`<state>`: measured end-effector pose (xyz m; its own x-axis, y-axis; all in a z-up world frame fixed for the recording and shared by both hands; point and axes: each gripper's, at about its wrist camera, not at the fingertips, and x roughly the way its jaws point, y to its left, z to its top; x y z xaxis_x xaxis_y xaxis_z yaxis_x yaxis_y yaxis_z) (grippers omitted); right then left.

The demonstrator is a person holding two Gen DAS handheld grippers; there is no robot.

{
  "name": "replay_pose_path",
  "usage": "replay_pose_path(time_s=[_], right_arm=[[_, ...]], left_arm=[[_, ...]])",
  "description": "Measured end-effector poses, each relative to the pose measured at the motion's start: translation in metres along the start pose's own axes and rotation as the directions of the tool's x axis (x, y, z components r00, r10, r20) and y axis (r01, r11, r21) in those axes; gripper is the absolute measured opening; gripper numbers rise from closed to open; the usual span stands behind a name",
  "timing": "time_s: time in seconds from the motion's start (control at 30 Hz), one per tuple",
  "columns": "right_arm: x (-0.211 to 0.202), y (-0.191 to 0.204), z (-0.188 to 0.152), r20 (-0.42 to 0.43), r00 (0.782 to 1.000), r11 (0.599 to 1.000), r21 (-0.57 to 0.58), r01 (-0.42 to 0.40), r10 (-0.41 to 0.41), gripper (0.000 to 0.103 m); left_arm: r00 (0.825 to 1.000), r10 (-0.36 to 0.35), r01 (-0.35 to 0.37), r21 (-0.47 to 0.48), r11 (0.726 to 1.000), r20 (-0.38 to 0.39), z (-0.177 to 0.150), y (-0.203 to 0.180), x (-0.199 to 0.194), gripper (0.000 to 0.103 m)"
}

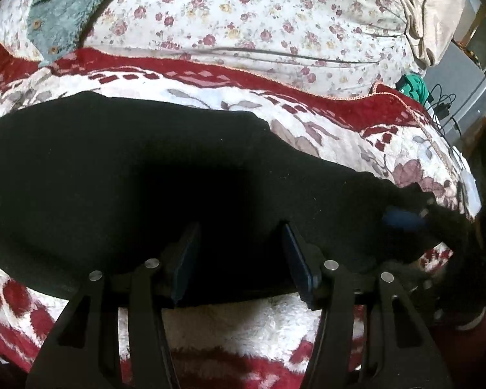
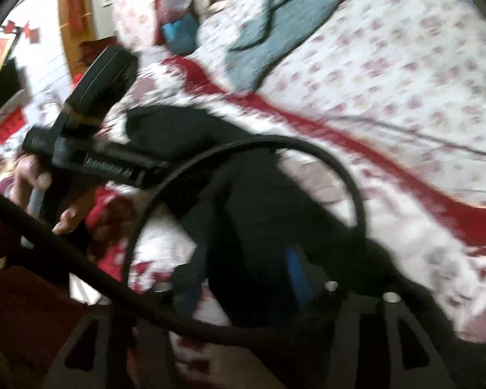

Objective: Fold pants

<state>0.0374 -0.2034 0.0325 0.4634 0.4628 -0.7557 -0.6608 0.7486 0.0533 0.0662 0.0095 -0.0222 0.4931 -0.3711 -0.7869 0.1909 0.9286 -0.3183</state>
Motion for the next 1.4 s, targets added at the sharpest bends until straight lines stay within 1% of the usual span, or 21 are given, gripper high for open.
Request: replay_pose_path(time_s=[0.07,0.13,0.2,0.3,0.37,0.4,0.43,0.5,0.6,0.7,0.77,0.8,0.83,0.9,1.0,1.07,1.17,1.23,1.27,1.33,1.4], right_arm=[[-0.005,-0.009,-0.006,0.016,0.996,0.995,0.049,0.090,-0.091,0.057],[-0.001,-0.025,-0.015,-0.022,0.992,0.983,0.137,0.126,-0.124,0.057],[0.005,-0.039,-0.024,-0.053,0.993,0.965,0.236,0.114,-0.104,0.057],[0.002,-0.046,-0.029,-0.012,0.997,0.951,0.299,0.078,-0.078,0.058],[0.004,-0.044,-0.031,0.001,0.998,0.948,0.314,0.053,-0.056,0.070],[0.005,-0.042,-0.031,0.008,0.999,0.949,0.314,0.038,-0.043,0.082],[0.008,-0.039,-0.032,0.021,0.999,0.951,0.308,0.020,-0.027,0.090],[0.011,-0.032,-0.034,0.036,0.999,0.956,0.291,0.021,-0.033,0.095],[0.014,-0.022,-0.033,0.003,0.998,0.963,0.261,0.065,-0.068,0.095],[0.012,-0.024,-0.033,0.001,0.998,0.962,0.268,0.057,-0.060,0.095],[0.007,-0.025,-0.034,0.006,0.999,0.958,0.283,0.041,-0.045,0.094],[0.004,-0.026,-0.034,0.003,0.999,0.956,0.290,0.040,-0.042,0.088],[0.001,-0.026,-0.033,-0.001,0.999,0.955,0.294,0.039,-0.041,0.079],[-0.007,-0.026,-0.031,0.001,1.000,0.954,0.299,0.019,-0.020,0.074],[-0.024,-0.023,-0.031,0.020,0.999,0.950,0.312,0.021,-0.028,0.074],[-0.036,-0.022,-0.033,0.031,0.999,0.943,0.332,0.023,-0.035,0.074],[-0.050,-0.023,-0.040,0.012,0.999,0.929,0.368,0.028,-0.035,0.074],[-0.061,-0.023,-0.051,-0.014,0.998,0.911,0.407,0.062,-0.062,0.074],[-0.066,-0.024,-0.057,0.050,0.986,0.881,0.458,0.117,-0.157,0.074],[-0.080,-0.028,-0.078,0.030,0.981,0.832,0.534,0.147,-0.193,0.074],[-0.093,-0.035,-0.101,0.018,0.976,0.763,0.626,0.158,-0.217,0.074]], left_arm=[[1.000,-0.005,0.005,0.018,1.000,0.011,-0.002,-0.002,0.001,0.060],[1.000,-0.002,0.002,0.017,1.000,0.026,-0.004,-0.002,0.000,0.060],[0.999,-0.007,0.006,0.006,1.000,0.041,-0.005,-0.001,0.000,0.060],[0.998,-0.012,0.012,-0.001,1.000,0.054,-0.006,0.000,0.000,0.060],[0.998,-0.005,0.005,0.009,1.000,0.057,-0.007,-0.001,0.000,0.060],[0.998,0.004,-0.005,0.022,1.000,0.058,-0.007,-0.003,0.000,0.060],[0.998,0.017,-0.020,0.041,0.999,0.061,-0.008,-0.006,0.000,0.060],[0.996,0.051,-0.057,0.081,0.995,0.077,-0.010,-0.013,0.000,0.060],[0.989,0.095,-0.109,0.115,0.987,0.117,-0.015,-0.019,-0.001,0.060],[0.982,0.124,-0.144,0.136,0.980,0.142,-0.016,-0.023,-0.003,0.060],[0.981,0.116,-0.135,0.120,0.983,0.154,-0.015,-0.020,-0.007,0.060],[0.981,0.111,-0.129,0.110,0.986,0.157,-0.014,-0.019,-0.009,0.060],[0.981,0.112,-0.129,0.102,0.986,0.161,-0.013,-0.019,-0.011,0.060],[0.978,0.119,-0.137,0.098,0.986,0.168,-0.012,-0.021,-0.013,0.060],[0.978,0.114,-0.133,0.101,0.986,0.177,-0.011,-0.025,-0.016,0.060],[0.977,0.095,-0.117,0.105,0.988,0.193,-0.011,-0.029,-0.021,0.060],[0.974,0.051,-0.078,0.117,0.990,0.222,-0.011,-0.035,-0.030,0.060],[0.974,0.022,-0.053,0.134,0.990,0.224,-0.009,-0.040,-0.035,0.060],[0.976,0.005,-0.037,0.139,0.990,0.220,-0.008,-0.044,-0.036,0.060],[0.979,-0.056,0.024,0.158,0.987,0.197,-0.002,-0.054,-0.036,0.060],[0.982,-0.101,0.072,0.181,0.981,0.159,0.003,-0.064,-0.032,0.060]])
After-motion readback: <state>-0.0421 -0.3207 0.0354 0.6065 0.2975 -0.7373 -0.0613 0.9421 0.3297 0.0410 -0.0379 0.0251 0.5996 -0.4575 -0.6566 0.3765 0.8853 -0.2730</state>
